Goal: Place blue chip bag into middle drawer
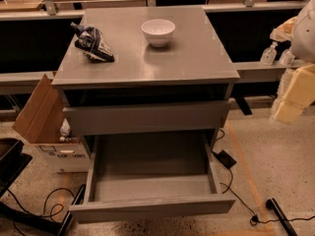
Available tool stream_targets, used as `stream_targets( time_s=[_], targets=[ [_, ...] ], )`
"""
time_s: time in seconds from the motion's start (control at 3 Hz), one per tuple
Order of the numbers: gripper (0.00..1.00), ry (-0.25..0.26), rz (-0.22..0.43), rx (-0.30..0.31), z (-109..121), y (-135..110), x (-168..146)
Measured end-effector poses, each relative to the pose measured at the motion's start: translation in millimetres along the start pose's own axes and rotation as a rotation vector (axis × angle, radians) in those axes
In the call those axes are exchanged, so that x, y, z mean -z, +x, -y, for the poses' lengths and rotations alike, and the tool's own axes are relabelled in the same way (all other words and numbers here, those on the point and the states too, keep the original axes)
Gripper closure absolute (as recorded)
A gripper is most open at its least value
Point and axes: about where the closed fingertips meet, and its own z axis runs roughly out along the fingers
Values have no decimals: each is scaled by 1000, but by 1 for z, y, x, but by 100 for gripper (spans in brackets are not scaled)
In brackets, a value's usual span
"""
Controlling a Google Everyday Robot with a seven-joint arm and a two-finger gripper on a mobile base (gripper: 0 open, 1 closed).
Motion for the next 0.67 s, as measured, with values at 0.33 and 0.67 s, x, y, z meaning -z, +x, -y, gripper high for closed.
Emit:
stream_targets(
  time_s=[0.33, 0.67],
  targets=[
    [0, 0, 0, 0, 0, 0, 0],
    [0, 28, 111, 17, 35, -19, -32]
  ],
)
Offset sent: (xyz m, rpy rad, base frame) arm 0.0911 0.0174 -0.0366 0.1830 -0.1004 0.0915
